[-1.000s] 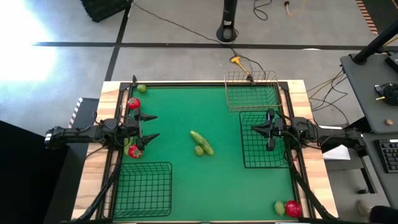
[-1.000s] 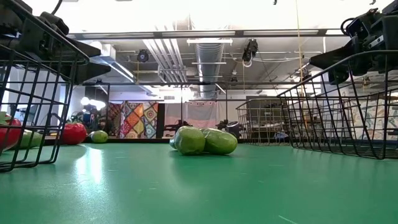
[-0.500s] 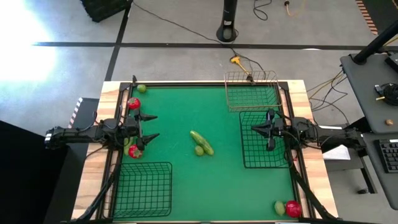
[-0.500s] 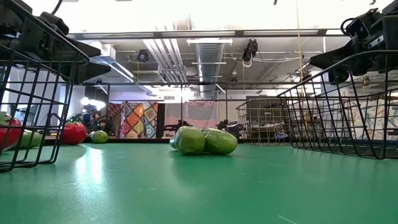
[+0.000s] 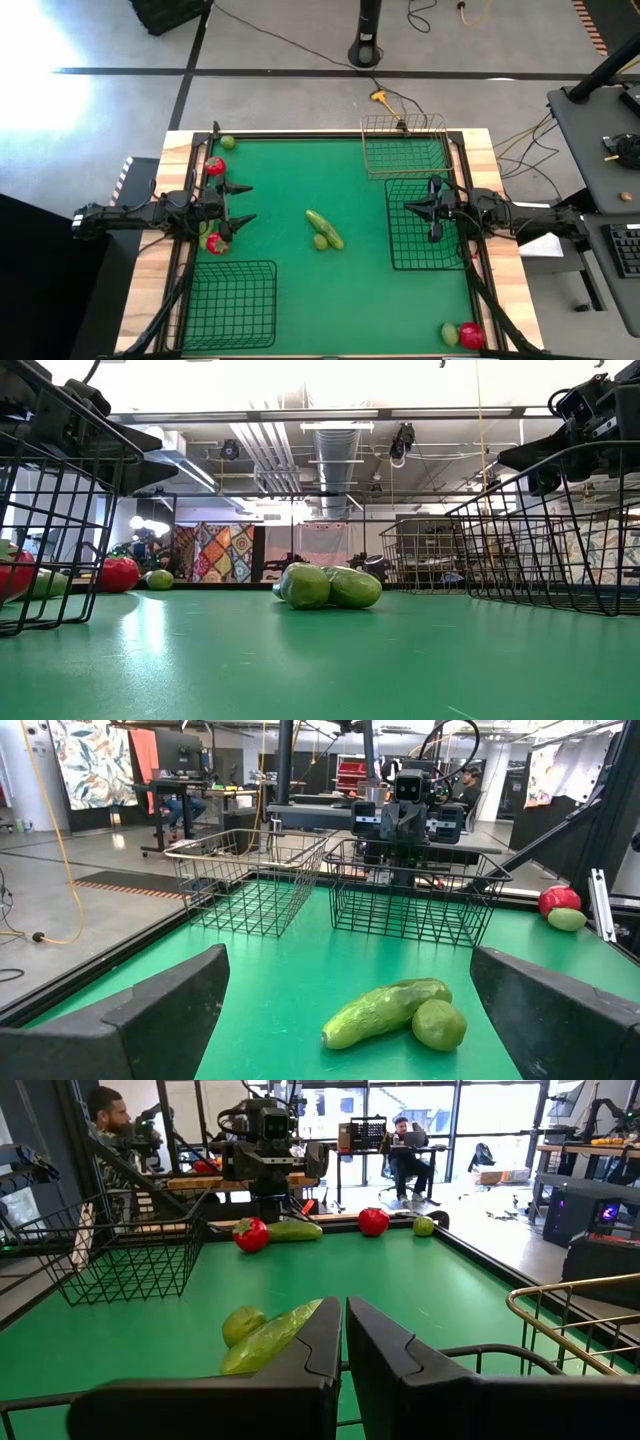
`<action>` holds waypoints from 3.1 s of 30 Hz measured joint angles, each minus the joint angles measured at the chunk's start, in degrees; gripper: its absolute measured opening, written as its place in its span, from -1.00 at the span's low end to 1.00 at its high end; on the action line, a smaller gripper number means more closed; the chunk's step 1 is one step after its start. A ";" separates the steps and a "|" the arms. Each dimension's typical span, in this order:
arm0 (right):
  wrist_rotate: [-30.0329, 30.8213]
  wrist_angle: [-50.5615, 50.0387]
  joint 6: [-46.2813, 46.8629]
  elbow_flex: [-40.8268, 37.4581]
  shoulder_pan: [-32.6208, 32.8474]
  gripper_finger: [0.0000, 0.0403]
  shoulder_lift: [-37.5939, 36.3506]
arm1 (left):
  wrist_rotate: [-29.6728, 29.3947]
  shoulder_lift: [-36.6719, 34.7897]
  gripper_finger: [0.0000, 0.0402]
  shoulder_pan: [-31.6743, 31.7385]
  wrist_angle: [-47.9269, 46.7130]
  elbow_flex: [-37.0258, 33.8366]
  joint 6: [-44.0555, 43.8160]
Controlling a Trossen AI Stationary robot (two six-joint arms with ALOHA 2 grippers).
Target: Sort produce into baskets
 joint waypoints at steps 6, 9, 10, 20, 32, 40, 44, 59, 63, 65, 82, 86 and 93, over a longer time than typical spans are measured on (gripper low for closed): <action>0.00 0.00 0.00 0.00 0.00 -0.94 0.00 | -0.02 -0.01 0.98 0.00 0.01 0.00 0.00; 0.00 0.00 0.00 -0.02 0.00 -0.94 0.02 | -0.02 0.00 0.98 0.00 0.00 0.00 0.00; 0.01 -0.01 0.00 -0.01 0.00 -0.94 0.01 | -0.01 -0.01 0.98 -0.01 0.02 -0.01 0.00; 0.06 4.42 18.29 -0.01 0.00 -0.94 0.00 | 0.00 0.00 0.98 -0.02 0.00 0.00 0.00; -17.59 9.03 39.79 0.68 5.32 -0.94 1.78 | -0.01 0.00 0.98 -0.02 0.02 -0.02 0.00; -7.80 -15.26 27.19 10.21 15.43 -0.94 6.45 | -0.02 0.00 0.98 -0.01 0.01 -0.01 0.00; -5.74 -16.92 22.43 14.07 16.31 -0.94 10.68 | -0.02 0.00 0.98 -0.02 0.02 -0.02 0.00; -9.62 -0.61 16.65 26.26 16.28 -0.93 36.77 | 0.00 0.00 0.98 -0.02 0.02 0.00 0.00; -12.06 -0.99 11.66 30.92 16.46 -0.81 44.98 | -0.02 -0.01 0.98 -0.01 0.02 -0.02 0.00; -11.98 0.55 9.19 33.42 16.41 -0.68 48.70 | -0.01 0.00 0.98 -0.02 0.01 -0.02 0.00; -8.10 -15.37 1.77 60.71 13.98 0.55 80.48 | -0.02 -0.01 0.98 0.00 0.02 -0.01 0.01; -5.50 -23.99 1.07 66.07 13.06 0.70 87.25 | -0.02 0.00 0.98 -0.01 0.01 0.00 0.00; 4.48 -25.55 8.17 67.71 12.95 0.76 94.66 | -0.02 -0.01 0.98 -0.02 0.02 0.00 0.00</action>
